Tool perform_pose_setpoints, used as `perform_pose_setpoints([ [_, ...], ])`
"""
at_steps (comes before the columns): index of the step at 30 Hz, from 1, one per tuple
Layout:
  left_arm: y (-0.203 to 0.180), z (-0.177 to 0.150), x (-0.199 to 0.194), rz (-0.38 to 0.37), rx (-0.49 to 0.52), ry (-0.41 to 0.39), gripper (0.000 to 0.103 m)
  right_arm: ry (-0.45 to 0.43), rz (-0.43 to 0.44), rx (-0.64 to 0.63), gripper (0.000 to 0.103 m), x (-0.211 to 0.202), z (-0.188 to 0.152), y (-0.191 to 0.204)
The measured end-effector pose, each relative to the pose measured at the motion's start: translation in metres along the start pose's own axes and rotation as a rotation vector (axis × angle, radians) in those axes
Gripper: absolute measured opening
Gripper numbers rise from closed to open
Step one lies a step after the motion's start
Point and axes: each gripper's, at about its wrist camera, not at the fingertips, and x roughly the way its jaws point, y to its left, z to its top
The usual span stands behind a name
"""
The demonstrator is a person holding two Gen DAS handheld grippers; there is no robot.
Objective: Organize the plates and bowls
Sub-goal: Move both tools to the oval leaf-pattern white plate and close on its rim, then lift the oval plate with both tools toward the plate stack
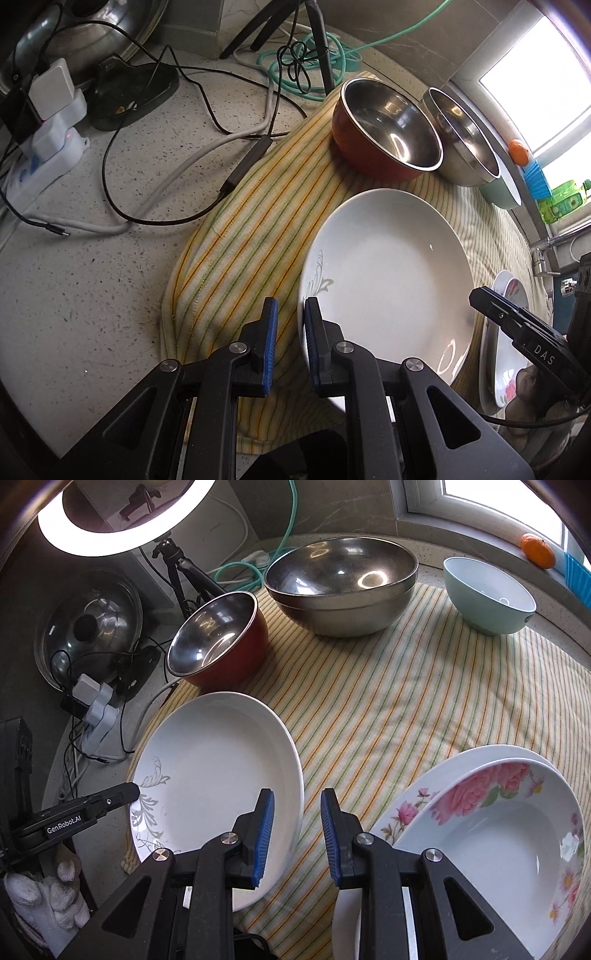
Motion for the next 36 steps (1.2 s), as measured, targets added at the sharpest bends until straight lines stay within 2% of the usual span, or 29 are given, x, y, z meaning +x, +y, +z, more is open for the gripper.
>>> perform_pose_setpoints([
  [10,0.0,0.0,0.002,-0.01,0.004,0.006,0.013,0.032,0.016,0.015,0.023,0.01,0.003,-0.001],
  [22,0.002,0.001,0.007,-0.03,-0.018,0.025,0.012,0.052,0.047,0.041,0.009,0.013,0.001,-0.006],
  [36,-0.007,0.003,0.008,-0.019,0.011,0.025,0.01,0.042,0.038,0.035,0.009,0.011,0.0,-0.002],
])
